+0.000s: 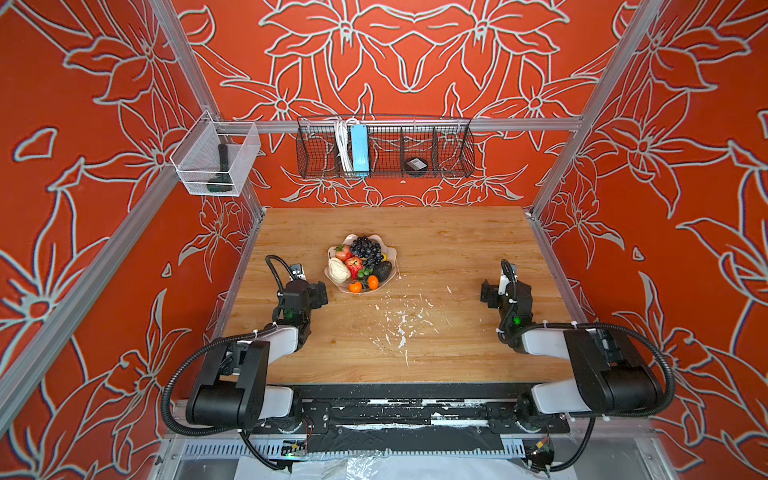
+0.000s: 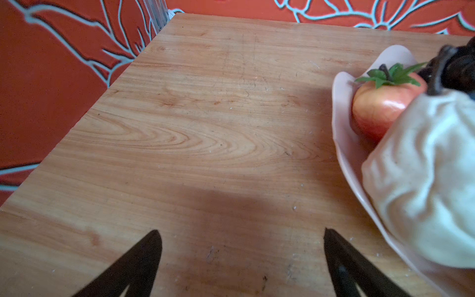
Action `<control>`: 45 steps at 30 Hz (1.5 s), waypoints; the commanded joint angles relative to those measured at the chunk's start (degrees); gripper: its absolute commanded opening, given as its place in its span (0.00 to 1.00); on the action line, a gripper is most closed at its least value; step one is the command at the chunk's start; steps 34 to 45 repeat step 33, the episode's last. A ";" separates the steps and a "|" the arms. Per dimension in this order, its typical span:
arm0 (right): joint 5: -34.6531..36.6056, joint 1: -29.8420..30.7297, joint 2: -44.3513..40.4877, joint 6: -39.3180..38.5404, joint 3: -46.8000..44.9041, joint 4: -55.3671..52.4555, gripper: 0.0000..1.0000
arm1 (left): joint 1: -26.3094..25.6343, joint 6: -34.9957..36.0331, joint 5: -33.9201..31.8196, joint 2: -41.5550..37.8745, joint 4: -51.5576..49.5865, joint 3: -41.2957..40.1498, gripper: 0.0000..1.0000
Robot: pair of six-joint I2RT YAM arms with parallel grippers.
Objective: Arrange fruit in a fruit bowl
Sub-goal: Reset both arms
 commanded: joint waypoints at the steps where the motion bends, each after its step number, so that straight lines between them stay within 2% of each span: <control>1: 0.11 -0.31 -0.43 0.58 0.43 1.06 0.98 | 0.16 -0.51 0.24 -0.36 0.39 0.56 0.99; 6: 2.83 -0.31 -0.94 1.74 -1.40 3.83 0.98 | 0.20 -0.51 0.24 -0.37 0.42 0.53 0.98; 10: -7.05 -0.33 -3.02 -2.22 -10.84 19.28 0.97 | 0.16 -0.44 0.22 -0.52 0.64 0.28 0.98; 12: -8.24 -0.34 -3.14 -2.96 -9.82 17.20 0.98 | 0.05 0.39 1.52 -2.33 3.16 -2.24 0.98; 14: -6.11 -0.31 -2.34 -1.94 -6.70 12.33 0.98 | 0.05 0.98 3.47 -6.49 9.11 -7.94 0.98; 16: -4.58 -0.31 -1.45 -1.37 -3.78 8.20 0.98 | 0.14 -0.13 1.52 -8.14 10.71 -9.47 0.98; 17: -3.83 -0.35 -1.53 -0.95 -2.30 4.78 0.98 | 0.18 -0.76 0.09 -7.26 9.96 -8.53 0.98; 20: -3.27 -0.31 -1.31 -0.81 -1.90 4.34 0.98 | 0.14 -0.13 0.67 -3.46 7.09 -4.86 0.98; 25: 0.36 -0.32 -0.25 0.73 0.76 0.82 0.98 | 0.16 -0.16 1.03 -3.18 5.26 -3.87 0.98; 33: -0.25 -0.33 -0.43 0.49 0.83 0.27 0.98 | 0.15 -0.21 0.71 -1.17 1.90 -0.73 0.98; 45: -0.25 -0.33 -0.43 0.49 0.83 0.27 0.98 | 0.15 -0.21 0.71 -1.17 1.90 -0.73 0.98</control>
